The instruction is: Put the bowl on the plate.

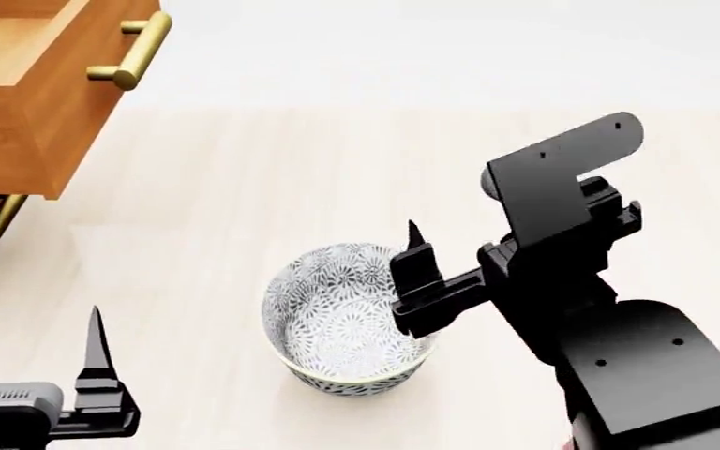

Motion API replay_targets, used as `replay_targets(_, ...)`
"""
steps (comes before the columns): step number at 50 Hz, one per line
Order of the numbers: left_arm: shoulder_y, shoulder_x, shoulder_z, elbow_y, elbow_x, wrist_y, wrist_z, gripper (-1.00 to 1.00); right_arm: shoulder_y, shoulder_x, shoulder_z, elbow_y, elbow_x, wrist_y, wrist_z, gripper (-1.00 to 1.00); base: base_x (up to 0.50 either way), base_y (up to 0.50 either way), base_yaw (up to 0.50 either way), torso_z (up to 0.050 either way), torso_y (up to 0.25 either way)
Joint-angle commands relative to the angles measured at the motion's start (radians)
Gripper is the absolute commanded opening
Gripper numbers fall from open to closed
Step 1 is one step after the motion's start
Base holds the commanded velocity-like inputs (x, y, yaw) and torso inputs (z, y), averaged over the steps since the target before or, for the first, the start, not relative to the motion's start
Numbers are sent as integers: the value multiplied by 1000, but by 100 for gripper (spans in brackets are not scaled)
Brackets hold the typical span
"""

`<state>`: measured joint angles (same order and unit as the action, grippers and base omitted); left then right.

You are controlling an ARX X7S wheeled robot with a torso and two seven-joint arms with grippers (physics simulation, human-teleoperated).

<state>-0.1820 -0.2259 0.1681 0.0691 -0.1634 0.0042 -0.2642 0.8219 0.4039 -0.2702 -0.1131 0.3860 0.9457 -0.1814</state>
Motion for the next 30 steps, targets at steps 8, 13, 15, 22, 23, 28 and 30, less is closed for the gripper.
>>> replay_targets(8, 10, 0, 2, -56, 2, 70, -8, 100, 264, -24, -203, 209, 11, 55, -222, 100, 0, 0, 0, 0, 0)
replay_targets(13, 1, -17, -3, 31, -13, -20, -21, 100, 320, -38, -243, 274, 7, 68, -265, 100, 0, 0, 0, 0, 0)
replay_targets(15, 4, -16, -3, 20, -12, -4, -21, 100, 337, -43, -264, 301, 5, 72, -286, 100, 0, 0, 0, 0, 0)
replay_targets(22, 4, -22, -2, 50, -19, -30, -29, 100, 404, -85, -354, 408, -26, 61, -341, 100, 0, 0, 0, 0, 0)
replay_targets(23, 4, -22, -3, 47, -21, -27, -28, 100, 423, -102, -367, 450, -30, 62, -352, 100, 0, 0, 0, 0, 0)
replay_targets(28, 5, -26, -6, 46, -25, -23, -31, 100, 465, -137, -428, 539, -54, 39, -394, 100, 0, 0, 0, 0, 0)
replay_targets(30, 5, -26, -6, 47, -27, -23, -31, 100, 479, -147, -430, 557, -53, 38, -401, 100, 0, 0, 0, 0, 0)
